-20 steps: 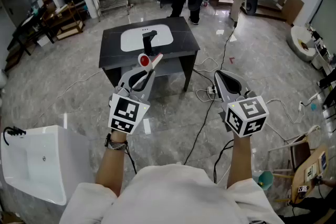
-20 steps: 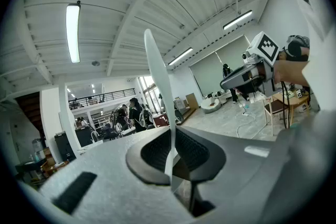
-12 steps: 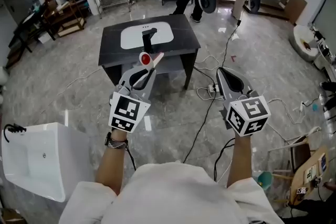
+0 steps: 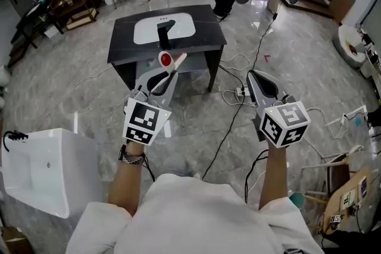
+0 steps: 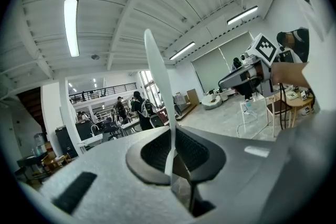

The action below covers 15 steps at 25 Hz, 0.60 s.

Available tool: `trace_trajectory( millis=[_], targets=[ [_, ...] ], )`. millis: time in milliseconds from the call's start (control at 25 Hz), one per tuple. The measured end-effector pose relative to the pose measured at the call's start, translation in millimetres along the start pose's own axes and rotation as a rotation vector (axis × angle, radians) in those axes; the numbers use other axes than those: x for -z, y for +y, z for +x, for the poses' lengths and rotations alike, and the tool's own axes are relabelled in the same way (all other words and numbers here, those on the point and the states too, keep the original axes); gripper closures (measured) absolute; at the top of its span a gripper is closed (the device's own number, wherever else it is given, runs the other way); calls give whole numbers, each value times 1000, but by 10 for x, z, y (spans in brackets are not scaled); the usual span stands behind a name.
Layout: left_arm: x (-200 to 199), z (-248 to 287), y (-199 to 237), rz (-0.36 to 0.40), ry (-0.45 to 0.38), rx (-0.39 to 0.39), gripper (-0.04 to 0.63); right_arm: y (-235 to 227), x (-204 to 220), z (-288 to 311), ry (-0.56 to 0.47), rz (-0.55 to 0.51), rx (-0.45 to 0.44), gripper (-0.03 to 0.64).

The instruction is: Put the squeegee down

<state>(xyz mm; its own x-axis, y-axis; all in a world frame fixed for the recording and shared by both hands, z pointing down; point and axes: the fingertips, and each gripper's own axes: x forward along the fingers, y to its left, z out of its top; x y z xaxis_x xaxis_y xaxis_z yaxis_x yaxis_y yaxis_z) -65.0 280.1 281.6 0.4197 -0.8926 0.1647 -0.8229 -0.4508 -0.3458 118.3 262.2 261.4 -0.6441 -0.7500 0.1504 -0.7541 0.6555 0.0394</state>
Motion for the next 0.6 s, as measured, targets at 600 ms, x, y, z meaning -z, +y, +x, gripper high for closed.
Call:
trace_trajectory(
  millis=[600],
  targets=[
    [197,1110,542,-12,-1,24,565,-707,27,975,-3,-16,20,612]
  ],
)
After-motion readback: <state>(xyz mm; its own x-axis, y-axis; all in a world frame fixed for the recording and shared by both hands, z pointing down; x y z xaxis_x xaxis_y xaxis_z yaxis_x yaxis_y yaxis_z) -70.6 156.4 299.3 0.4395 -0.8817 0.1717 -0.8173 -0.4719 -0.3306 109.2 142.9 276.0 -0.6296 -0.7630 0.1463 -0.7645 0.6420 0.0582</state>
